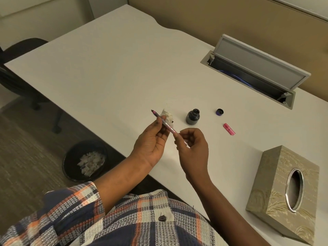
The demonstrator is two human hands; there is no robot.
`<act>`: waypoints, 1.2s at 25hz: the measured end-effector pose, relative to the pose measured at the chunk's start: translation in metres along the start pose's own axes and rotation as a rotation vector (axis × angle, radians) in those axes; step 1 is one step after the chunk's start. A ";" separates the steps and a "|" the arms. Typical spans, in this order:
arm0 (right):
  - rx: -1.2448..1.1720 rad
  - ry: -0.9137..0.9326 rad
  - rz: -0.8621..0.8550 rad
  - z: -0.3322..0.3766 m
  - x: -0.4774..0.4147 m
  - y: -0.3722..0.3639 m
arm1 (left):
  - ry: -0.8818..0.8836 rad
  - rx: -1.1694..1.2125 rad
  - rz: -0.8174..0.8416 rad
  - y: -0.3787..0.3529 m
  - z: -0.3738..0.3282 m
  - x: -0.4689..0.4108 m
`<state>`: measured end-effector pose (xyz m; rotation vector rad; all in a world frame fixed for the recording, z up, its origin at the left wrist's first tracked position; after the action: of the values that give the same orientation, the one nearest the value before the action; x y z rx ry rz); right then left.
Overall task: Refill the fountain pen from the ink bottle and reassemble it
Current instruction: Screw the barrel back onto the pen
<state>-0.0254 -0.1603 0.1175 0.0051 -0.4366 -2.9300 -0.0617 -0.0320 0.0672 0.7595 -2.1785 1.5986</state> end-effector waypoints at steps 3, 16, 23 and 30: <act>-0.186 -0.181 0.080 -0.015 0.002 -0.011 | -0.020 -0.033 -0.012 0.003 -0.001 -0.001; -0.358 -0.301 0.232 -0.016 0.012 -0.028 | -0.016 -0.109 -0.031 0.005 -0.001 -0.004; -0.234 -0.301 0.198 -0.021 0.012 -0.021 | -0.057 -0.029 -0.007 0.000 -0.005 0.001; -0.290 -0.287 0.186 -0.019 0.012 -0.017 | -0.077 -0.034 -0.022 -0.002 -0.010 0.000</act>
<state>-0.0401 -0.1518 0.0944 -0.4716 -0.0404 -2.7849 -0.0613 -0.0231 0.0720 0.8443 -2.2370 1.5420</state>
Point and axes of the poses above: each hand's wrist, its own x-axis away from the middle knuckle, its own y-axis out of the back of the hand, z = x × y, the point moved 10 cm from there along -x, towards the middle knuckle, and after that the axes turned 5 degrees about y, right-handed, at the moved point
